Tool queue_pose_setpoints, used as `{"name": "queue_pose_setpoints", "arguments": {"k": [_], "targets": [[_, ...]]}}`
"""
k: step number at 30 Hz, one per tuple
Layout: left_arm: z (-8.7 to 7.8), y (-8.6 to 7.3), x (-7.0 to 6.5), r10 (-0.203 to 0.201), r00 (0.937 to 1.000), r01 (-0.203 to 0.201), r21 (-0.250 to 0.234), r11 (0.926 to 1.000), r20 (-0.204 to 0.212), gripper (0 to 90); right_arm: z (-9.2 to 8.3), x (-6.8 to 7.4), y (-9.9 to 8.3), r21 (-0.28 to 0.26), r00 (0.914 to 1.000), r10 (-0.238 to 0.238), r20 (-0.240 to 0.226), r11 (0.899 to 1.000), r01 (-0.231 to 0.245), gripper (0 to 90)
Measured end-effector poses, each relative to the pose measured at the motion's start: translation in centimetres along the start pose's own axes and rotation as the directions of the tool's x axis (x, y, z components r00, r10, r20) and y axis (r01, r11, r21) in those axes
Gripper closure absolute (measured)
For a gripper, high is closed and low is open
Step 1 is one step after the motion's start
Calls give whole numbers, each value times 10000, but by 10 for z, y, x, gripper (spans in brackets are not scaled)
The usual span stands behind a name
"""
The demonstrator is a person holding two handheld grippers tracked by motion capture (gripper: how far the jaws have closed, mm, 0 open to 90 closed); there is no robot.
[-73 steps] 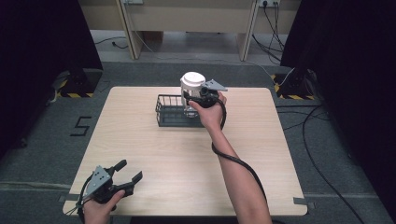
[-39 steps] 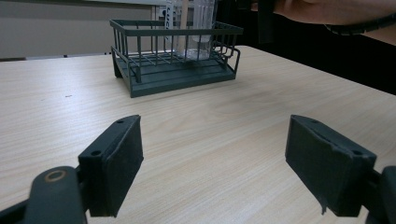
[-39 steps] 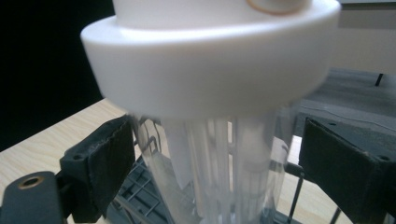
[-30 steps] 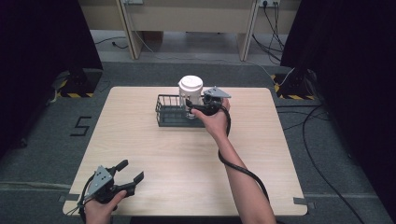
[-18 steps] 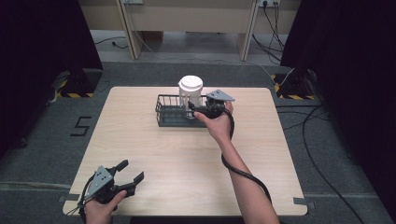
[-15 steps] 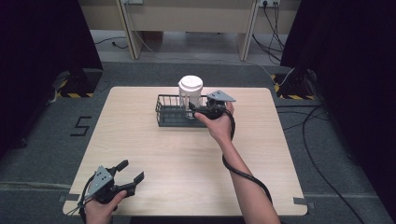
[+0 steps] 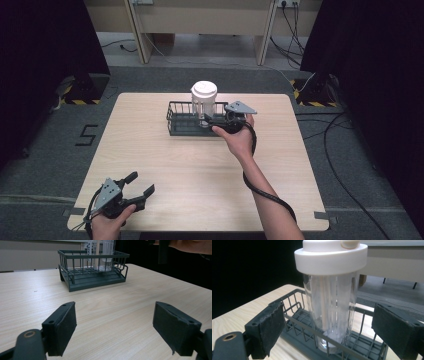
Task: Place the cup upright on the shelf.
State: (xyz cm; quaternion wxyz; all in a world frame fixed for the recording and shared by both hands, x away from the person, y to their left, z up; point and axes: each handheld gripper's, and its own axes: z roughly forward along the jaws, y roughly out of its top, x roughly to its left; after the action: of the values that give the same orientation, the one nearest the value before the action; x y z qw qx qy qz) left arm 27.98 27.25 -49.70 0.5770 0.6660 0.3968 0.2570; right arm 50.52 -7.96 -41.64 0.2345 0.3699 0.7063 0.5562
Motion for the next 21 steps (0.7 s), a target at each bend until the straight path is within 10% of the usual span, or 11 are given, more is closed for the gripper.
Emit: {"name": "queue_pose_setpoints", "arguments": {"k": [21], "targets": [[0, 0, -1, -9, 10000, 9, -12, 10000, -34, 185, -43, -5, -22, -50, 9999, -99, -31, 9999, 99, 153]]}}
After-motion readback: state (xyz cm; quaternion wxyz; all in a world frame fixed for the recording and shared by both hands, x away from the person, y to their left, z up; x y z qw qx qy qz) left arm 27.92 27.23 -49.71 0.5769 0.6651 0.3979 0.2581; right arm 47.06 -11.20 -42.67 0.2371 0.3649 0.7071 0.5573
